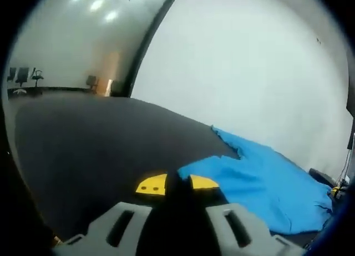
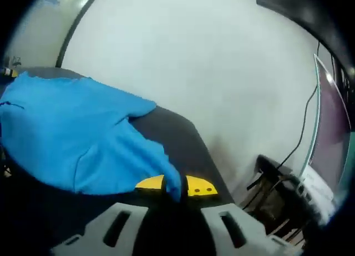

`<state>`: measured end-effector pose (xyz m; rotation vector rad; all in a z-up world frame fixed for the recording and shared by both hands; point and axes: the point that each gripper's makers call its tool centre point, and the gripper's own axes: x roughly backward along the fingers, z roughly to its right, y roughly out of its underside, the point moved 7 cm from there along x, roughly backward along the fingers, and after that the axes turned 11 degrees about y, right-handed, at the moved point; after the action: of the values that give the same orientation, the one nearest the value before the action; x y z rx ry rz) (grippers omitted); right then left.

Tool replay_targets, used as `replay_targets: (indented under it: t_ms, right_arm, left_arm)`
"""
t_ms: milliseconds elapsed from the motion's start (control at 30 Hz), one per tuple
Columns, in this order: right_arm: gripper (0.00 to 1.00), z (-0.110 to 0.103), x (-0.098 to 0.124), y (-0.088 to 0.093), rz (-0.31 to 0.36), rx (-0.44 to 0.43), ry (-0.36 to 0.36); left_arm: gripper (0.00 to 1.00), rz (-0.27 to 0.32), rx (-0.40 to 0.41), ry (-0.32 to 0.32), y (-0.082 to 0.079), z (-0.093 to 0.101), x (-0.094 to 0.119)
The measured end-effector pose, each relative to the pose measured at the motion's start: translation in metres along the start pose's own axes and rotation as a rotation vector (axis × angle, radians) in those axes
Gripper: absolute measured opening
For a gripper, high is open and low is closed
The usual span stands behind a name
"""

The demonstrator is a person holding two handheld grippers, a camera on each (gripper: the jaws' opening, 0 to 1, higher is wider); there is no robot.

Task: Spread out the cloth and fold it

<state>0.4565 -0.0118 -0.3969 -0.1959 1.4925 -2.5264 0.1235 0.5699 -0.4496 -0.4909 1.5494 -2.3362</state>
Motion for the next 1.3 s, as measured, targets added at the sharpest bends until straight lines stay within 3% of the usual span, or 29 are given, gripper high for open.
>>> replay_targets:
  t_ms: [67,100,133,167,233,267,333,367,400,500,633,700,767,900,967,1033,1100,1133,1167,1200,1267,1300]
  right_arm:
    - [0.11,0.005,-0.007,-0.032,0.091,0.005,-0.007]
    - [0.10,0.005,-0.018,-0.050,0.137,-0.036,-0.048]
    - [0.10,0.005,-0.031,-0.055,0.117,-0.083,-0.100]
    - [0.10,0.004,-0.041,-0.055,0.091,-0.128,-0.133]
    - [0.10,-0.012,-0.069,-0.046,-0.023,-0.310,-0.308]
    - [0.11,-0.019,-0.081,-0.038,-0.107,-0.361,-0.387]
    - [0.11,-0.036,-0.099,-0.019,-0.200,-0.352,-0.465]
    - [0.10,-0.040,-0.105,-0.008,-0.254,-0.322,-0.448]
    - [0.10,-0.042,-0.108,0.003,-0.277,-0.224,-0.432]
    - [0.11,-0.043,-0.116,0.021,-0.297,-0.109,-0.373]
    - [0.12,-0.044,-0.125,0.020,-0.266,-0.171,-0.391]
    - [0.07,-0.048,-0.130,0.019,-0.300,-0.234,-0.434]
    - [0.00,-0.041,-0.137,0.015,-0.303,-0.234,-0.416]
    - [0.00,-0.026,-0.142,-0.006,-0.210,-0.281,-0.358]
    - [0.00,-0.027,-0.146,-0.007,-0.209,-0.244,-0.366]
    - [0.01,-0.036,-0.151,0.007,-0.267,-0.163,-0.391]
    - [0.03,-0.043,-0.154,0.024,-0.315,-0.138,-0.399]
    - [0.05,-0.043,-0.153,0.027,-0.291,-0.164,-0.381]
    - [0.08,-0.039,-0.153,0.021,-0.222,-0.240,-0.372]
    - [0.12,-0.033,-0.149,0.024,-0.273,-0.241,-0.346]
    - [0.14,-0.008,-0.148,0.013,-0.221,-0.188,-0.217]
    - [0.14,0.006,-0.144,0.001,-0.144,-0.186,-0.128]
  left_arm:
    - [0.14,-0.003,-0.011,-0.001,0.000,0.001,0.000]
    - [0.14,-0.004,-0.015,-0.002,0.001,0.001,0.000]
    - [0.14,-0.006,-0.021,-0.002,0.001,0.001,-0.001]
    - [0.14,-0.007,-0.025,-0.002,0.001,0.001,-0.001]
    - [0.14,-0.008,-0.032,-0.001,0.001,0.001,-0.002]
    - [0.14,-0.008,-0.034,0.000,0.001,0.001,-0.002]
    - [0.14,-0.009,-0.036,0.001,0.001,0.001,-0.002]
    - [0.14,-0.010,-0.038,0.002,0.001,0.001,-0.001]
    - [0.14,-0.011,-0.039,0.004,0.001,0.001,-0.001]
    - [0.14,-0.014,-0.047,0.005,0.002,0.001,-0.002]
    - [0.14,-0.021,-0.072,0.007,0.002,0.002,-0.002]
    - [0.14,-0.023,-0.079,0.008,0.003,0.003,-0.002]
    - [0.14,-0.023,-0.081,0.009,0.003,0.004,-0.002]
    - [0.14,-0.028,-0.083,0.016,0.004,0.005,-0.001]
    - [0.14,-0.030,-0.088,0.017,0.004,0.005,-0.001]
    - [0.14,-0.031,-0.090,0.016,0.004,0.005,-0.001]
    - [0.14,-0.032,-0.092,0.016,0.004,0.005,-0.001]
    - [0.14,-0.032,-0.092,0.016,0.004,0.005,-0.001]
    - [0.14,-0.032,-0.092,0.017,0.004,0.005,-0.001]
    - [0.14,-0.033,-0.092,0.018,0.004,0.006,-0.001]
    - [0.14,-0.034,-0.095,0.017,0.004,0.006,-0.001]
    - [0.14,-0.035,-0.098,0.017,0.004,0.005,-0.001]
